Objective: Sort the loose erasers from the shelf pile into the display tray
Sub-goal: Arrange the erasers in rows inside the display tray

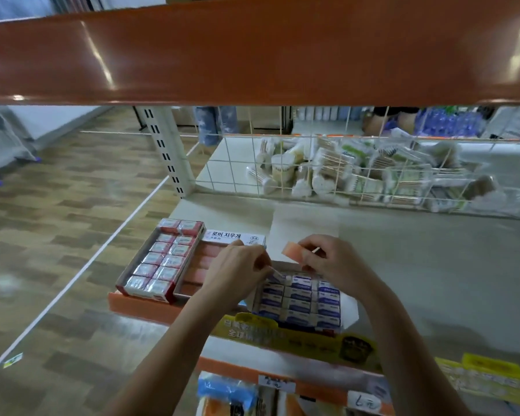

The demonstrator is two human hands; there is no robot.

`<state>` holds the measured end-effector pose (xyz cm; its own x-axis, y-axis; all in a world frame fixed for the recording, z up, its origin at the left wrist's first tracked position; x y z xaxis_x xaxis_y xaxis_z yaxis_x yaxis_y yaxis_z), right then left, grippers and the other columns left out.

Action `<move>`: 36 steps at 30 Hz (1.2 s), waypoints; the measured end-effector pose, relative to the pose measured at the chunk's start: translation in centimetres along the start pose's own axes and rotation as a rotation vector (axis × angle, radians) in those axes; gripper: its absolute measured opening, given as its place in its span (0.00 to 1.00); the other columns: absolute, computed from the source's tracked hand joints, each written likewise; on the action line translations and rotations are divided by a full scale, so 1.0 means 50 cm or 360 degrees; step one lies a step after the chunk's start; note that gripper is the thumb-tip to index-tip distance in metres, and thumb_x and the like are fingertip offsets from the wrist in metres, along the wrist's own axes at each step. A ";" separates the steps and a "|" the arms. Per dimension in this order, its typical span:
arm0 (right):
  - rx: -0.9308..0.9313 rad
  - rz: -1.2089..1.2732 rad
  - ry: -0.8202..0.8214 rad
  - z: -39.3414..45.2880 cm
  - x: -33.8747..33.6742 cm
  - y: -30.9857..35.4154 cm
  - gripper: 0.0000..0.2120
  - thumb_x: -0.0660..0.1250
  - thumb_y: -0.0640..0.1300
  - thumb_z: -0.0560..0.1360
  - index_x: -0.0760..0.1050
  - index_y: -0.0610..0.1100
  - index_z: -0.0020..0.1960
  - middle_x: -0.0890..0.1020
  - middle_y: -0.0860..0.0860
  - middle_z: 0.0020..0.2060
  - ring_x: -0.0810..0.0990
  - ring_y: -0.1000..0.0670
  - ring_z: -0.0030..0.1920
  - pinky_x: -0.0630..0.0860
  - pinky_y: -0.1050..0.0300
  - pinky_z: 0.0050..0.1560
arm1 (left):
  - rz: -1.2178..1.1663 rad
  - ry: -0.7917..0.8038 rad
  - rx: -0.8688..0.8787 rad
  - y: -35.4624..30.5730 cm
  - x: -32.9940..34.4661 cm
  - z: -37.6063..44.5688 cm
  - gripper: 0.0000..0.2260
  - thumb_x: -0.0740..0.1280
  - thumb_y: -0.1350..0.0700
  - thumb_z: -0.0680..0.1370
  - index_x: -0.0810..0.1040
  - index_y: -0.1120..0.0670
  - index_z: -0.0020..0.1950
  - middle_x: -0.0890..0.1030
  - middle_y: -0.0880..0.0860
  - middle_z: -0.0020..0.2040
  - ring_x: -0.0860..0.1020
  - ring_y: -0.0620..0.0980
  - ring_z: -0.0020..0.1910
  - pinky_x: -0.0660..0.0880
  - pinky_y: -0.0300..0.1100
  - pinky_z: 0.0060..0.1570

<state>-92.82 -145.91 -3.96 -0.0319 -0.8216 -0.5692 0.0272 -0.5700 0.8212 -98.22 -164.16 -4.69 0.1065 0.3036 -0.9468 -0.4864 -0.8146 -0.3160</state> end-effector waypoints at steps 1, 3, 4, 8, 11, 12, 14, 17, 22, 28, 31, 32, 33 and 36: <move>0.0000 -0.0004 -0.0010 0.001 0.003 0.004 0.03 0.64 0.45 0.77 0.76 0.51 0.47 0.82 0.55 0.38 0.82 0.56 0.37 0.80 0.59 0.43 | 0.0003 0.0026 0.0008 0.003 0.000 0.002 0.08 0.67 0.44 0.74 0.79 0.46 0.49 0.79 0.48 0.45 0.73 0.47 0.48 0.68 0.41 0.39; 0.0000 -0.0025 -0.0016 0.003 0.010 0.013 0.03 0.64 0.45 0.77 0.76 0.52 0.47 0.81 0.55 0.38 0.81 0.57 0.38 0.80 0.59 0.44 | 0.0025 0.0080 0.0047 0.009 -0.002 0.008 0.09 0.67 0.43 0.74 0.79 0.46 0.49 0.78 0.49 0.45 0.74 0.48 0.48 0.71 0.42 0.40; 0.0010 -0.0038 -0.0021 0.005 0.013 0.015 0.03 0.64 0.45 0.77 0.76 0.51 0.47 0.82 0.55 0.38 0.81 0.58 0.38 0.79 0.61 0.44 | 0.0052 0.0098 0.0080 0.009 -0.004 0.010 0.10 0.67 0.43 0.74 0.79 0.46 0.49 0.78 0.49 0.45 0.73 0.48 0.48 0.72 0.42 0.41; 0.0044 -0.0108 -0.0032 0.006 0.029 0.020 0.07 0.63 0.44 0.78 0.78 0.47 0.52 0.81 0.55 0.41 0.80 0.59 0.39 0.76 0.64 0.43 | 0.0155 0.0036 0.0242 -0.002 -0.008 0.015 0.11 0.66 0.44 0.75 0.81 0.49 0.51 0.79 0.50 0.46 0.72 0.48 0.51 0.67 0.39 0.41; 0.0048 -0.0177 -0.0033 0.002 0.035 0.022 0.08 0.62 0.44 0.78 0.79 0.46 0.54 0.81 0.55 0.43 0.78 0.60 0.41 0.73 0.68 0.41 | 0.0256 0.0069 0.0359 -0.007 -0.004 0.015 0.13 0.64 0.44 0.76 0.81 0.51 0.51 0.80 0.48 0.49 0.70 0.48 0.51 0.65 0.38 0.43; 0.0057 -0.0192 -0.0034 0.001 0.036 0.022 0.09 0.62 0.44 0.78 0.79 0.46 0.54 0.81 0.54 0.43 0.78 0.60 0.41 0.72 0.69 0.41 | 0.0274 0.0091 0.0378 -0.007 -0.003 0.014 0.13 0.64 0.44 0.76 0.81 0.51 0.52 0.80 0.47 0.50 0.69 0.48 0.52 0.63 0.38 0.43; 0.0072 -0.0215 -0.0045 0.000 0.035 0.020 0.09 0.62 0.44 0.78 0.79 0.46 0.55 0.81 0.54 0.44 0.78 0.60 0.42 0.72 0.68 0.42 | 0.0284 0.0103 0.0384 -0.008 -0.005 0.013 0.14 0.63 0.44 0.77 0.80 0.51 0.54 0.79 0.47 0.51 0.69 0.47 0.52 0.61 0.39 0.44; 0.0081 -0.0233 -0.0065 0.000 0.033 0.020 0.09 0.62 0.43 0.78 0.79 0.46 0.55 0.81 0.55 0.44 0.79 0.59 0.42 0.74 0.66 0.44 | 0.0349 0.0097 0.0390 -0.013 -0.006 0.011 0.13 0.62 0.45 0.78 0.80 0.50 0.55 0.79 0.47 0.52 0.69 0.48 0.53 0.62 0.40 0.45; 0.0080 -0.0222 -0.0087 0.012 0.032 0.037 0.08 0.62 0.45 0.78 0.79 0.47 0.53 0.81 0.56 0.41 0.80 0.57 0.40 0.80 0.57 0.45 | 0.0371 0.0055 0.0398 -0.019 -0.007 0.002 0.13 0.58 0.49 0.80 0.79 0.49 0.58 0.78 0.47 0.56 0.69 0.49 0.53 0.63 0.42 0.49; -0.0002 -0.0214 -0.0041 0.055 0.054 0.086 0.09 0.62 0.50 0.76 0.78 0.48 0.50 0.79 0.59 0.38 0.78 0.59 0.40 0.75 0.63 0.43 | 0.0047 -0.0170 0.0368 0.035 -0.058 -0.040 0.13 0.61 0.47 0.79 0.76 0.48 0.61 0.75 0.46 0.61 0.70 0.46 0.59 0.65 0.38 0.54; -0.0015 -0.0304 0.0059 0.085 0.084 0.111 0.13 0.62 0.53 0.77 0.78 0.47 0.53 0.80 0.56 0.42 0.76 0.60 0.42 0.71 0.65 0.42 | 0.0064 -0.0231 0.0287 0.095 -0.084 -0.066 0.12 0.62 0.47 0.78 0.77 0.47 0.60 0.76 0.45 0.60 0.70 0.45 0.59 0.66 0.38 0.54; -0.0012 -0.0318 0.0101 0.094 0.097 0.119 0.15 0.62 0.56 0.76 0.78 0.47 0.53 0.81 0.55 0.44 0.77 0.59 0.43 0.72 0.64 0.44 | 0.0081 -0.0227 0.0261 0.117 -0.089 -0.077 0.12 0.63 0.47 0.78 0.77 0.47 0.60 0.77 0.45 0.60 0.71 0.45 0.58 0.66 0.38 0.53; -0.0007 -0.0334 0.0135 0.101 0.106 0.127 0.15 0.62 0.57 0.76 0.78 0.48 0.54 0.81 0.55 0.45 0.78 0.58 0.44 0.73 0.63 0.46 | 0.0093 -0.0218 0.0240 0.134 -0.093 -0.087 0.12 0.63 0.48 0.77 0.78 0.47 0.59 0.78 0.45 0.59 0.71 0.46 0.57 0.67 0.38 0.53; -0.0010 -0.0411 0.0194 0.118 0.131 0.149 0.11 0.63 0.50 0.77 0.77 0.48 0.56 0.80 0.54 0.46 0.79 0.55 0.48 0.74 0.63 0.47 | 0.0077 -0.0129 0.0245 0.175 -0.098 -0.115 0.11 0.65 0.49 0.77 0.79 0.48 0.58 0.80 0.46 0.57 0.73 0.47 0.56 0.70 0.40 0.54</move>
<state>-98.73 -155.47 -1.36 0.0817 -0.6441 -0.7605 0.0402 -0.7603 0.6483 -98.04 -175.61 -3.17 0.0126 0.3098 -0.9507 -0.6169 -0.7459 -0.2512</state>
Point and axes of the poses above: each hand's wrist, its own z-axis towards the middle knuckle, its own x-axis out of the palm, y = z × x, the point moved 1 cm from there along z, towards the middle knuckle
